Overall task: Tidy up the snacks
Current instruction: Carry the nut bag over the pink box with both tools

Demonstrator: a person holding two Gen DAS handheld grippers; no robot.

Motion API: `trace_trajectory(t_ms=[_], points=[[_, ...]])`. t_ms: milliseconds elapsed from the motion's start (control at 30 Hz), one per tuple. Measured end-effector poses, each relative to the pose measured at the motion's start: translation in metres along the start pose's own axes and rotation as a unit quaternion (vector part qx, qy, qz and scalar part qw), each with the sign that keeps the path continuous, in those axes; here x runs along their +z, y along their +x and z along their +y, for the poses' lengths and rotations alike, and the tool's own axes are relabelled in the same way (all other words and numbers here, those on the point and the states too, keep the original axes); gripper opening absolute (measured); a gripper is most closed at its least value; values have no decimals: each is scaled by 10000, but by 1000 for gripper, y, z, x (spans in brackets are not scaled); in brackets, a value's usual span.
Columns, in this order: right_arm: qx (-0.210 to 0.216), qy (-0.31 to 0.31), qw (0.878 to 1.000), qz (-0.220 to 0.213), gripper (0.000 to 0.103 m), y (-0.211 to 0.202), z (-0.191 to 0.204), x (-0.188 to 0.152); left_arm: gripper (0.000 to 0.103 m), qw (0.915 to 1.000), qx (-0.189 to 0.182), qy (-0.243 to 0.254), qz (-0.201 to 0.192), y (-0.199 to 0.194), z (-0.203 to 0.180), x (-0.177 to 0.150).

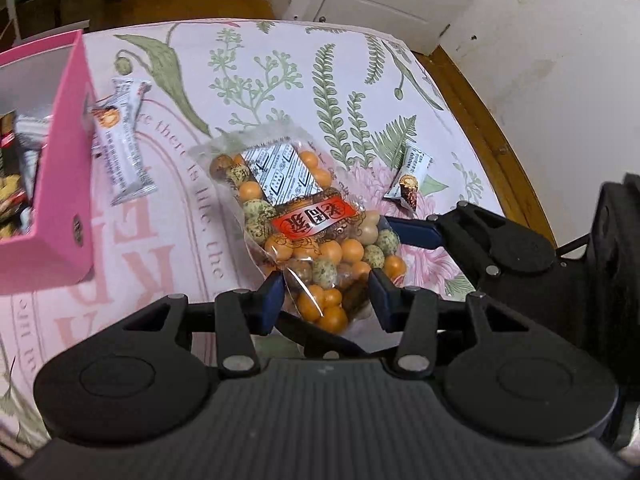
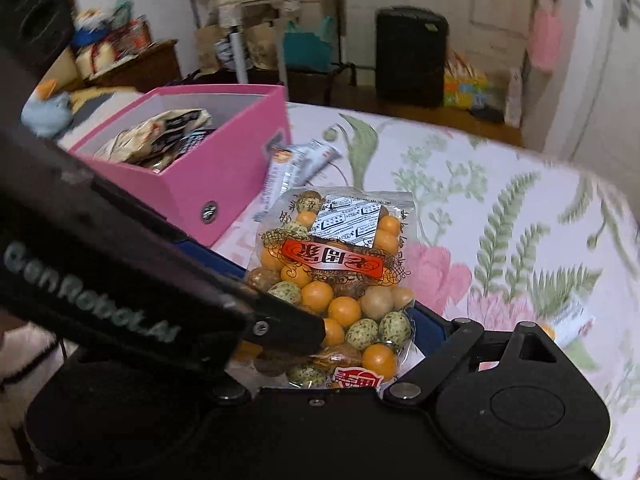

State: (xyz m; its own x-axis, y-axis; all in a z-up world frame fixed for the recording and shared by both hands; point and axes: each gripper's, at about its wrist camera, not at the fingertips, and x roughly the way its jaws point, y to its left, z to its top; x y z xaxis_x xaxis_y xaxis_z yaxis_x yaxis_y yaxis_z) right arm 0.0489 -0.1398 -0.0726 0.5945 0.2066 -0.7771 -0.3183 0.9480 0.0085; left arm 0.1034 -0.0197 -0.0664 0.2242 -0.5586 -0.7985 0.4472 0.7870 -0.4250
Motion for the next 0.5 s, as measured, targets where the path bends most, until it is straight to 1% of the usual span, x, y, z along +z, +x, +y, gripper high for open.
trace_trajectory(t_ms=[33,133,233,367,500], points=[[-37,-99,9999,-42,94,-2,6,1,45,10000,21,-75,9,-4,1,0],[-35,-208,9996,-207,94,-10,16,10,45,9999,89,-50,-41,-19,3,1],[61,-270,9990,-342,94,-16,23,23,45,9996,137,-19,-230,-38,7,2],[192,-457,9975,-503,94,-17,40,43,45,9982,317,-37,-507,-64,16,3],[364,-632,9951,-669,94,-6,61,63,45,9950,527,-256,-803,-87,40,2]])
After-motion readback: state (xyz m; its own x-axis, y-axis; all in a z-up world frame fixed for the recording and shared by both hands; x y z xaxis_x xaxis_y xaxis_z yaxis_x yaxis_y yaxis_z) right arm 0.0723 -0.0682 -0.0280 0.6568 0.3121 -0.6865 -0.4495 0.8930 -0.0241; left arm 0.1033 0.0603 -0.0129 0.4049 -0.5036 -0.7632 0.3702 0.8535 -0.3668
